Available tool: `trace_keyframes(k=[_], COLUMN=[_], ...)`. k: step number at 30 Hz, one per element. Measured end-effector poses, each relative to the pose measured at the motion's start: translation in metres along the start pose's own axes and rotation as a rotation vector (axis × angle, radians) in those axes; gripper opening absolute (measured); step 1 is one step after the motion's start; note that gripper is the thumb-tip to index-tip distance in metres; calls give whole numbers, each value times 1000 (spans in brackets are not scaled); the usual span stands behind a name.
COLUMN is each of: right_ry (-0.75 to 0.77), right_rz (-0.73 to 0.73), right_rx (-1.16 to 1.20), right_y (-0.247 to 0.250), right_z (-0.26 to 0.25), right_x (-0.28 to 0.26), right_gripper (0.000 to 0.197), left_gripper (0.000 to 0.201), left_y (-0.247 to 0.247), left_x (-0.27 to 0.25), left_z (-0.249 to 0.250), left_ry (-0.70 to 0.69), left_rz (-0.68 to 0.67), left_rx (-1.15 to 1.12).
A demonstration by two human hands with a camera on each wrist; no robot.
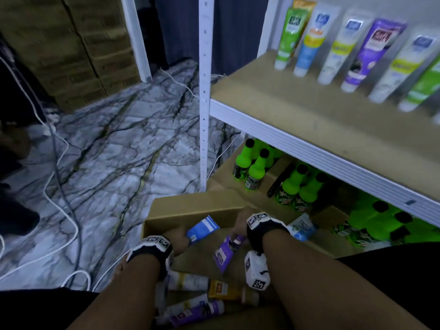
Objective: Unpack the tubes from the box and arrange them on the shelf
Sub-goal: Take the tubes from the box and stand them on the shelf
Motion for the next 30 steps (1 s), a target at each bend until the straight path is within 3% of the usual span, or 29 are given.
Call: trace_keyframes(k=[2, 5, 8, 13, 16, 20, 22, 24, 26, 30], right_ry=[18, -6, 19, 127, 177, 211, 248, 282, 327, 378], right_rz=[-2, 108, 191, 226, 272, 279, 309, 363, 364, 399], right_rx=[153, 194, 284, 588, 648, 781, 792, 809, 858, 928], right_y=[13, 39, 53, 73, 85, 105, 117, 128, 138, 159], right_z=[-1, 4, 15, 18, 27, 41, 47, 55, 66, 95], right_x=[-20, -57, -69, -129, -145, -169, -186, -204, -214, -228], right_gripper=[58, 41, 65, 25, 35, 25, 28, 18, 13, 22], left_gripper=[35, 35, 51, 49, 43, 48, 51, 55, 42, 27], left_y=[6, 21, 41, 70, 84, 103, 109, 115, 118, 116], left_x=[-8, -31, -53, -87, -103, -120, -129, -139, -146, -156], left_z=[11, 32, 51, 89, 115, 150, 169, 192, 215, 268], left_ry=[-32, -104, -226, -427, -551, -613, -660, -727, -790, -876], left_rz=[62, 192, 316, 498, 577, 764, 778, 789, 792, 706], left_rx=[-78, -115, -141, -159, -144, -11, -46, -93, -114, -250])
Point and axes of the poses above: each hand's wrist, its own x-axis towards the middle knuckle, its own y-axis out of the back of the hand, z = x × y, the point moved 1 cm from there along x, towards the middle knuckle, and after that the axes turned 4 degrees about -x, right-handed, at the moved point
